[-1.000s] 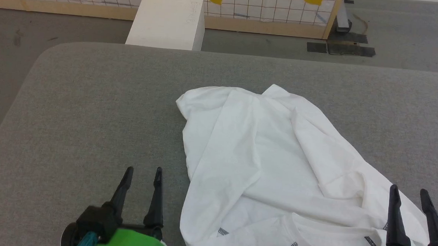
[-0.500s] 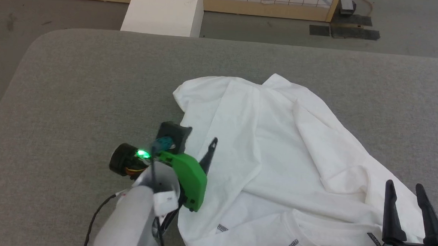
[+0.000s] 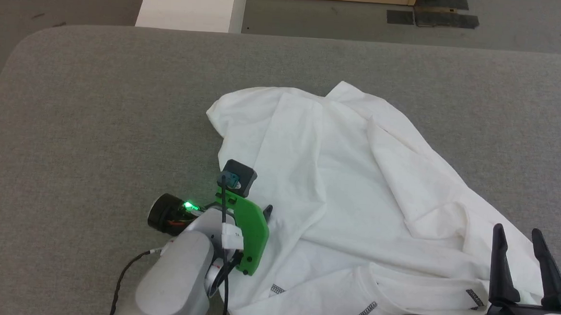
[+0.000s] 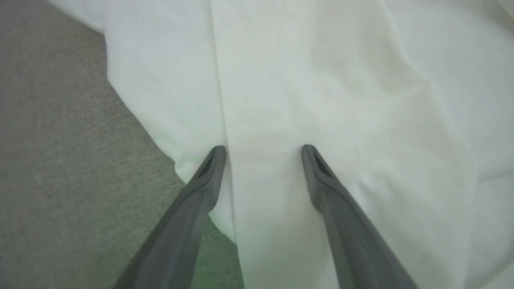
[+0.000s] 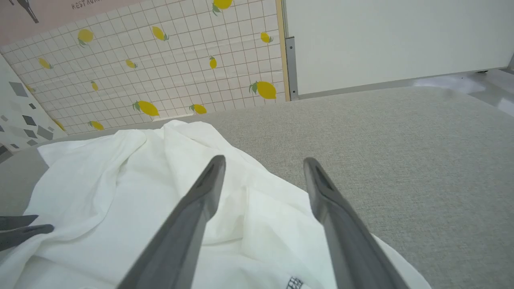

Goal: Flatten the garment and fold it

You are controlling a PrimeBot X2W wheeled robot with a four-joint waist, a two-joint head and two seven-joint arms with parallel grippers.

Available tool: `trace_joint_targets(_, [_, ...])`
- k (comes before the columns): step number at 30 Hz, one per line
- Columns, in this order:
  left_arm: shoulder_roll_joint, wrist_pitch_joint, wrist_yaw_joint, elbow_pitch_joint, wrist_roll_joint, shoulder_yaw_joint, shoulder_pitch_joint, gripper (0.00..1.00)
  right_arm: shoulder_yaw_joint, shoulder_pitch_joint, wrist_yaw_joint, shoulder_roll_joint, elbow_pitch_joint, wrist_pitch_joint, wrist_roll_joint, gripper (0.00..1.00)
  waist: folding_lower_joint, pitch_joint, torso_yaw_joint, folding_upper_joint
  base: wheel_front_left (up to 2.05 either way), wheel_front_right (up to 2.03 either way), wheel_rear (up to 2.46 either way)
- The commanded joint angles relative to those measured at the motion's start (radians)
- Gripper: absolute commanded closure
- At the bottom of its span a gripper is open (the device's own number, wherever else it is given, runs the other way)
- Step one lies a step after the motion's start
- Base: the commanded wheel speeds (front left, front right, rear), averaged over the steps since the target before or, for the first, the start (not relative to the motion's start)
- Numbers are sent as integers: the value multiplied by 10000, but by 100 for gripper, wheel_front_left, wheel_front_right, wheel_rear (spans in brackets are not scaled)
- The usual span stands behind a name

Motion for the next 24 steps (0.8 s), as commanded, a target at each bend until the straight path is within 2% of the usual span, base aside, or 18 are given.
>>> trace_joint_targets(1, [-20, -64, 79, 157, 50, -22, -225, 0, 7, -178, -13, 1, 35, -3, 50, 0, 0, 66, -50, 0, 0, 0, 0])
trace_joint_targets(2, [-31, -113, 67, 221, 24, -38, -249, 0, -2, -190, -13, 1, 45, -10, 58, 0, 0, 82, -55, 0, 0, 0, 0])
trace_joint_targets(5, [-85, -373, 37, 324, -98, -83, -346, 100, -54, -228, -13, 1, 76, -37, 77, 0, 0, 139, -33, 0, 0, 0, 0])
trace_joint_targets(11, [-149, -771, -44, 365, -344, -160, -510, 100, -164, -290, -13, 1, 177, -53, 86, 0, 0, 43, 92, 0, 0, 0, 0])
trace_joint_targets(16, [-185, -1287, 75, 98, -557, -38, -564, 100, -200, -243, -13, 1, 269, -65, 91, 0, 0, -207, 265, 0, 0, 0, 0])
trace_joint_targets(24, [-47, -2489, 420, -1862, -1139, 761, -156, 100, -264, -45, -13, 1, 285, -31, 100, 0, 0, -593, 579, 0, 0, 0, 0])
